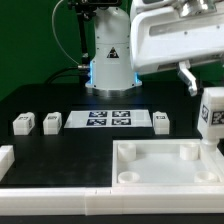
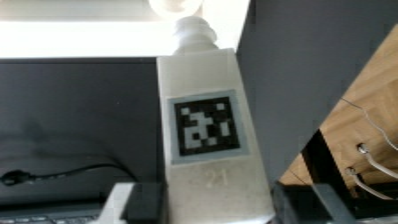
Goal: Assemble one leg
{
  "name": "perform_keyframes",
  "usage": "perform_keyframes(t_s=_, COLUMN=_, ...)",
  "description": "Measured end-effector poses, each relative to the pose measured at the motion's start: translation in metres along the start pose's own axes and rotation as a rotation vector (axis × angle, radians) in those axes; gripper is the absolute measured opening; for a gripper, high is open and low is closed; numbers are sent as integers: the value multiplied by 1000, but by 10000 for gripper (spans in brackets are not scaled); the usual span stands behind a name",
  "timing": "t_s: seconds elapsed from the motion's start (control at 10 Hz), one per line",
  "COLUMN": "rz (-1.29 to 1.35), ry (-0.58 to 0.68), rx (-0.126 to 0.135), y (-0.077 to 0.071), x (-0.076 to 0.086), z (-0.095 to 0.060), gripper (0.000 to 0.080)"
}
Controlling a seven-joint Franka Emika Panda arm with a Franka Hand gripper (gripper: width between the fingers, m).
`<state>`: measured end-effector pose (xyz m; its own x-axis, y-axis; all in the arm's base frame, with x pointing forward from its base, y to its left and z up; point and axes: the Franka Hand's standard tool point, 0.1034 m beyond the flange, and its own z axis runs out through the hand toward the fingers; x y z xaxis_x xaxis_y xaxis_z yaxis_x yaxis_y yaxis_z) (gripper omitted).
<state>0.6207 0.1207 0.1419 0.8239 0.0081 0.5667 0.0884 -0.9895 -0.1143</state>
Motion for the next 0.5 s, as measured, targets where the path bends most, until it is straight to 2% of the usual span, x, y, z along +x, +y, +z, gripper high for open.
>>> perform_keyframes(t_s=0.1, rz=3, ry=-6, rx=0, y=1, x=-7, z=8, gripper=284)
perform_keyframes(t_s=0.5, rz=5, ry=-23, rx=-5, y=7, x=-18, z=19, gripper=284)
